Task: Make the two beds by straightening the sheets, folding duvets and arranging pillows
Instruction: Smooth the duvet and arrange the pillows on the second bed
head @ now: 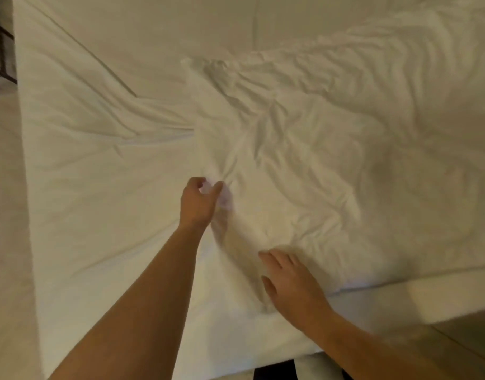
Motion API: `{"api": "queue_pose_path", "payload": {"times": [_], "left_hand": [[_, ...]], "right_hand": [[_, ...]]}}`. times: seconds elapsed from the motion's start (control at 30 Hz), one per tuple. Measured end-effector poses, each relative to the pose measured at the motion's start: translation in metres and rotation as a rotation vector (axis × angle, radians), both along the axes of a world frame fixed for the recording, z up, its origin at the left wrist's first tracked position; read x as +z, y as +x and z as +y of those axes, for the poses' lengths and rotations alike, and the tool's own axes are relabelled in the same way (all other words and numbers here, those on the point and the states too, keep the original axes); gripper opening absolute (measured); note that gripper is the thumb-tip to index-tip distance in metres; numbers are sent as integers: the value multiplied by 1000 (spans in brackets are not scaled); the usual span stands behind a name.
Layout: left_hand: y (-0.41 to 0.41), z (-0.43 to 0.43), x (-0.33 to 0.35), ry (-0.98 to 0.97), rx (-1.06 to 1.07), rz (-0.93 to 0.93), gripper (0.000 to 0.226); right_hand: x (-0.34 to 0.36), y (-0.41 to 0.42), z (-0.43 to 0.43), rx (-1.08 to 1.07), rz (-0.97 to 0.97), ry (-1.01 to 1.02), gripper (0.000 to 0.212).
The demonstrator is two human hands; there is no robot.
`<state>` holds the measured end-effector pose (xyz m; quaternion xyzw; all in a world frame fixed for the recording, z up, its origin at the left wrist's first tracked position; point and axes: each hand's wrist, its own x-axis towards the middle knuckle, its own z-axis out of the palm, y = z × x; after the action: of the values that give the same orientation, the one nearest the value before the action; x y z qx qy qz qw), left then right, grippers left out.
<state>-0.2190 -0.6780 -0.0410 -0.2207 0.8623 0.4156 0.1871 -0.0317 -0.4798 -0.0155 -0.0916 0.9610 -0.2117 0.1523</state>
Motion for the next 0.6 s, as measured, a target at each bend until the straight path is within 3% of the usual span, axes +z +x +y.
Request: {"api": "queue_pose_path", "payload": {"times": [0.13,0.27,0.33,0.5,0.6], "left_hand": [[-63,-1,2,256,140,-78,75],[-96,4,-17,342,178,-104,101],[-102,14,-15,352,215,-78,92],[-122,25,-26,410,313,-108,76],[-142,17,-29,478,317,-161,104]], "right_hand": [[-18,6,-31,-23,-177,108,84],[-33,11,-47,-95,-327,171,106],[-32,13,-60,-154,-374,198,116],[-22,18,-91,-152,-336,200,115],[-22,19,-103,-107,-294,215,108]]}}
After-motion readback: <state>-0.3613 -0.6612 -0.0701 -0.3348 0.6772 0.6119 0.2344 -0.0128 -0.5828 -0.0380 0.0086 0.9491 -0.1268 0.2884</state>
